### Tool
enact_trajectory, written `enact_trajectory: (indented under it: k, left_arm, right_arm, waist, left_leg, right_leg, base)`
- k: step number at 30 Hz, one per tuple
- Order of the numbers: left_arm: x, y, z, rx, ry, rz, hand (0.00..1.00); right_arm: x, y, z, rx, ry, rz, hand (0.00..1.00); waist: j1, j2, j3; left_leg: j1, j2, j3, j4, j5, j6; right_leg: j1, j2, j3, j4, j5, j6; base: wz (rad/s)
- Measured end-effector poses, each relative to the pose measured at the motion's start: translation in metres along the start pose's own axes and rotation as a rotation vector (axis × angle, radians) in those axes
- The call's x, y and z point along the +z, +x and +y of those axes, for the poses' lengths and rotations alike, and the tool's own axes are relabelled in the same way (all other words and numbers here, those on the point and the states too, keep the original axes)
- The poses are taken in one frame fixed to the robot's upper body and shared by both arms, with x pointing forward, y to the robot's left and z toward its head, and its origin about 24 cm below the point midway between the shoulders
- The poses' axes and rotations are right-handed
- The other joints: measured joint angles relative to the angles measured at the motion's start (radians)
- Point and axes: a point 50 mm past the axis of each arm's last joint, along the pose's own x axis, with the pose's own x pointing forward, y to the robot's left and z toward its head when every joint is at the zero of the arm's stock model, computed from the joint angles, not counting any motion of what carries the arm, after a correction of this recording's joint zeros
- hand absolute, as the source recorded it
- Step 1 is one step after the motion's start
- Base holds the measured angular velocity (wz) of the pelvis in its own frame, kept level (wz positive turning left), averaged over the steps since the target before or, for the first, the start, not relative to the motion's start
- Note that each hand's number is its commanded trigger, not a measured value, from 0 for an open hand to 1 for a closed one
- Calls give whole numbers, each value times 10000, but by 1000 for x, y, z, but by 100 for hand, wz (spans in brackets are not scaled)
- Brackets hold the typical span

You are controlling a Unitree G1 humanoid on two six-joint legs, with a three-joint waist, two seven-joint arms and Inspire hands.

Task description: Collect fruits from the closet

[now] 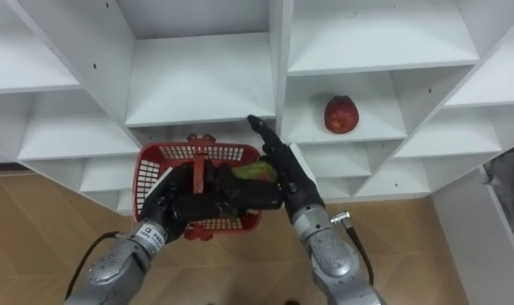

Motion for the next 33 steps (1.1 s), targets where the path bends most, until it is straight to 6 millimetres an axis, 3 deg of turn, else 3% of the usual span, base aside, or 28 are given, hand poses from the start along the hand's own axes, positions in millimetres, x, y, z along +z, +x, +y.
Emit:
enact_trajectory:
  k: [16,24,33]
  left_arm:
    - [2,0,0,-45,51,-88,100]
    - [2,0,-1,-99,64,-100,100]
    - [0,-2,0,-50,75,-19,100]
  right_arm:
    - [1,-1,-5,76,443,4,0]
    - [0,-5,-7,-85,710,-5,0]
    - [0,-8,-18,-834,778,-57,0]
  waist:
    - [-79,-78,-43]
    - [-107,-190,-114]
    - [-218,-192,-111]
  left_leg:
    - [1,2,4,0,0,0]
    - [24,8,-9,44,0,0]
    - [23,13,-9,57,0,0]
  right_leg:
    - [-2,20,63,-3,11,11]
    - [49,23,39,1,16,9]
    - [50,27,43,0,32,6]
  base:
    - [0]
    - [0]
    - [0]
